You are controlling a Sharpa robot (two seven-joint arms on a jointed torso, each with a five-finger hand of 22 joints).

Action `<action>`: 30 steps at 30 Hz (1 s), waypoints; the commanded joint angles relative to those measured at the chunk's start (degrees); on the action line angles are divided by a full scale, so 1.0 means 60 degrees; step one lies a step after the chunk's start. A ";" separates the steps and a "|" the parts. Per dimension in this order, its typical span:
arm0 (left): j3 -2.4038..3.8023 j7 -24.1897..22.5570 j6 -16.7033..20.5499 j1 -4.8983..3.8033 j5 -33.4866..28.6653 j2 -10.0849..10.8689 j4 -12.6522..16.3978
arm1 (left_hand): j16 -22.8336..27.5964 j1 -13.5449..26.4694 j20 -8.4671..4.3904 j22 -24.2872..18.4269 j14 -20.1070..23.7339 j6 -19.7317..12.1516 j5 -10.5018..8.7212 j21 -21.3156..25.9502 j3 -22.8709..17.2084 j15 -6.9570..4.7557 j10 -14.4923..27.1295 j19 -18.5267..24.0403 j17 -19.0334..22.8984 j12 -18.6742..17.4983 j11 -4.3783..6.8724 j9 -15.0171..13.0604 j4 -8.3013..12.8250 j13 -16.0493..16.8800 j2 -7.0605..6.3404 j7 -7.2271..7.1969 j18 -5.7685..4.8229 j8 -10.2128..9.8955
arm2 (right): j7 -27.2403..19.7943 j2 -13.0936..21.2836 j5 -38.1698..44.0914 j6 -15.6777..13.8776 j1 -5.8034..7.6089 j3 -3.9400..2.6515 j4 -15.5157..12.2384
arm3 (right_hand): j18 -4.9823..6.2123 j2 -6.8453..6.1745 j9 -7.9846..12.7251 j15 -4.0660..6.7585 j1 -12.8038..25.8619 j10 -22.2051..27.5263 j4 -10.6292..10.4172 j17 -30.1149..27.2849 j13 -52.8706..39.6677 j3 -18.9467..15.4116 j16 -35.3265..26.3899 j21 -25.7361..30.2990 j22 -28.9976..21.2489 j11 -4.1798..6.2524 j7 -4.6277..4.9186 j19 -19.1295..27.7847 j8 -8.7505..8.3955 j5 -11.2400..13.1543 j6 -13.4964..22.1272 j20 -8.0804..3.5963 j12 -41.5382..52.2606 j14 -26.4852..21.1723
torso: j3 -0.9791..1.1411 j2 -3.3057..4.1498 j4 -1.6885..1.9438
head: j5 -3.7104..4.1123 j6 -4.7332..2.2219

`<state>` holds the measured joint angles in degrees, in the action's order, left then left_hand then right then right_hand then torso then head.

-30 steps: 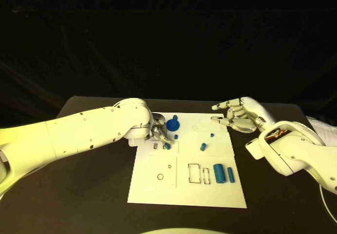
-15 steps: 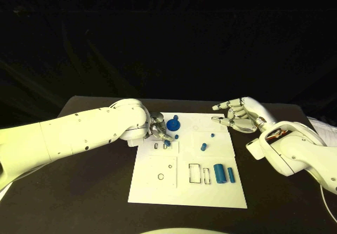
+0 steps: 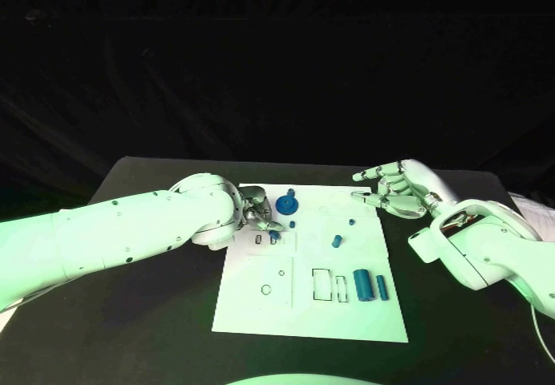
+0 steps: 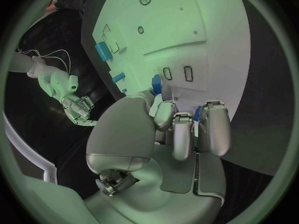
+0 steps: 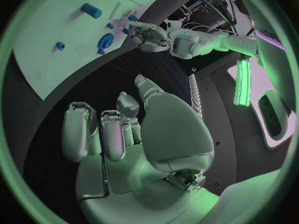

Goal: Assemble the parts on the task board

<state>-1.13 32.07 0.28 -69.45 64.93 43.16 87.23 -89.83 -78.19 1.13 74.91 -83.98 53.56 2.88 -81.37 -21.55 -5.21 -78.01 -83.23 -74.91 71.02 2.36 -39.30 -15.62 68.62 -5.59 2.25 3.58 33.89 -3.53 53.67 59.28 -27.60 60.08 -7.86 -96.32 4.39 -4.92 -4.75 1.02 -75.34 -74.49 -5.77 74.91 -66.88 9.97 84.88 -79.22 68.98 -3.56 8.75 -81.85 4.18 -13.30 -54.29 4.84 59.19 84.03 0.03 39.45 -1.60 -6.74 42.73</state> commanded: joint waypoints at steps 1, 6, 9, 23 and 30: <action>0.0000 -0.0401 0.1101 0.0149 0.1076 0.0103 0.0227 | -0.0029 0.0015 -0.0015 0.0466 -0.1003 0.0106 0.0013 -0.0076 -0.0985 -0.0031 -0.0091 -0.0086 -0.2515 0.0074 0.0000 -0.0014 0.0914 0.0020 -0.0073 -0.0122 -0.0102 0.0048 | -0.0013 0.0015 0.0022 0.0120 -0.0012 0.0000 -0.0013 | -0.0037 0.0011 -0.0008 0.0009 -0.0093 0.0015 -0.0008 0.1010 0.0002 -0.0039 -0.0056 0.0064 -0.0012 0.0031 -0.0024 0.0050 0.0028 -0.0050 -0.0056 -0.0009 -0.0013 0.0656 | 0.0004 -0.0026 0.0053 | 0.0010 0.0008; 0.0001 -0.0540 0.1558 0.0373 0.1552 0.0268 0.0483 | -0.0029 0.0033 -0.0020 0.0510 -0.1003 0.0132 0.0012 -0.0104 -0.1061 -0.0036 -0.0127 -0.0110 -0.2515 0.0109 0.0008 -0.0023 0.0923 0.0058 -0.0121 -0.0130 -0.0111 0.0048 | -0.0014 0.0039 0.0022 0.0124 -0.0014 0.0000 -0.0023 | -0.0037 0.0011 -0.0008 0.0009 -0.0093 0.0015 -0.0008 0.1010 0.0002 -0.0039 -0.0056 0.0064 -0.0012 0.0031 -0.0024 0.0050 0.0028 -0.0050 -0.0056 -0.0009 -0.0013 0.0656 | 0.0007 -0.0030 0.0060 | 0.0007 0.0026; 0.0003 -0.0571 0.1727 0.0476 0.1671 0.0383 0.0623 | -0.0029 0.0043 -0.0023 0.0515 -0.1003 0.0148 0.0012 -0.0106 -0.1103 -0.0039 -0.0145 -0.0113 -0.2515 0.0125 0.0012 -0.0027 0.0927 0.0076 -0.0147 -0.0134 -0.0112 0.0049 | -0.0016 0.0054 0.0021 0.0124 -0.0016 0.0000 -0.0028 | -0.0037 0.0011 -0.0008 0.0009 -0.0093 0.0015 -0.0008 0.1010 0.0002 -0.0039 -0.0056 0.0064 -0.0012 0.0031 -0.0024 0.0050 0.0028 -0.0050 -0.0056 -0.0009 -0.0013 0.0656 | 0.0007 -0.0020 0.0050 | -0.0013 0.0005; 0.0005 -0.0475 0.1777 0.0727 0.2047 0.0497 0.0744 | -0.0029 0.0092 -0.0028 0.0516 -0.1003 0.0179 0.0007 -0.0105 -0.1169 -0.0043 -0.0162 -0.0115 -0.2515 0.0131 0.0016 -0.0037 0.0910 0.0082 -0.0196 -0.0138 -0.0112 0.0050 | -0.0004 0.0063 0.0020 0.0130 -0.0028 0.0001 -0.0030 | -0.0037 0.0011 -0.0008 0.0009 -0.0093 0.0015 -0.0008 0.1010 0.0002 -0.0039 -0.0056 0.0064 -0.0012 0.0031 -0.0024 0.0050 0.0028 -0.0050 -0.0056 -0.0009 -0.0013 0.0656 | -0.0007 -0.0008 0.0057 | -0.0022 0.0060; 0.0005 -0.0486 0.2065 0.0844 0.2414 0.0428 0.0681 | -0.0029 0.0131 -0.0030 0.0533 -0.1003 0.0201 0.0006 -0.0114 -0.1208 -0.0044 -0.0182 -0.0124 -0.2515 0.0149 0.0019 -0.0044 0.0887 0.0102 -0.0215 -0.0143 -0.0116 0.0053 | 0.0016 0.0054 0.0023 0.0126 -0.0036 0.0002 -0.0026 | -0.0037 0.0011 -0.0008 0.0009 -0.0093 0.0015 -0.0008 0.1010 0.0002 -0.0039 -0.0056 0.0064 -0.0012 0.0031 -0.0024 0.0050 0.0028 -0.0050 -0.0056 -0.0009 -0.0013 0.0656 | -0.0003 0.0002 0.0036 | -0.0041 0.0064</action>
<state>-1.14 29.71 10.94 -64.48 76.92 45.90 91.33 -89.83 -77.55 0.93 74.90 -83.98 53.89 2.59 -81.87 -23.11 -5.21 -78.72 -83.43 -74.91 71.68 2.46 -39.52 -15.75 69.17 -6.45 2.30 3.58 33.82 -3.45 54.04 59.26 -27.49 59.93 -7.86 -96.41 4.39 -4.91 -4.75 1.02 -75.34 -74.49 -5.77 74.91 -66.88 9.97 84.89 -79.22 68.98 -3.57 8.75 -81.85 4.18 -13.30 -54.28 4.84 59.19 84.03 -0.01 39.44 -1.32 -6.98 43.08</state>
